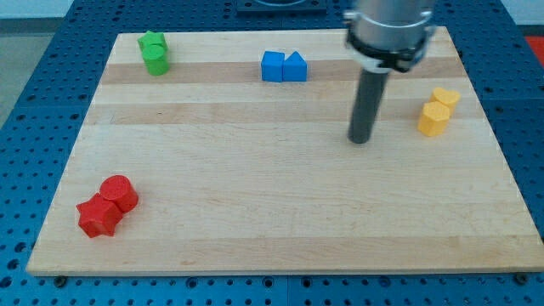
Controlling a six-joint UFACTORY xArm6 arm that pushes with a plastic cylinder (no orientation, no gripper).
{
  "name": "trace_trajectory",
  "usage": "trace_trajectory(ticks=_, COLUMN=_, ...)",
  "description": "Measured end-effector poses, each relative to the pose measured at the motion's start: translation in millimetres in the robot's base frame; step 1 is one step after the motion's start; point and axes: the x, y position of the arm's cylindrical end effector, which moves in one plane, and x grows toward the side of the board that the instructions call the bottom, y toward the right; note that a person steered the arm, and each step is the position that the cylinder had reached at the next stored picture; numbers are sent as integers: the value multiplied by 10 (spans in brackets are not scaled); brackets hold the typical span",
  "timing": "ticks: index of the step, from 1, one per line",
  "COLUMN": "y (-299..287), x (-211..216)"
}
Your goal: Move your arm to the blue triangle
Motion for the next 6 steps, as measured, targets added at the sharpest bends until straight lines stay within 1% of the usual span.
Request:
trace_trajectory(ticks=1, y=-439, x=-35)
trace_trajectory(ticks=3, y=-512, x=-657)
trace_trajectory(ticks=6, y=-549, x=-1391)
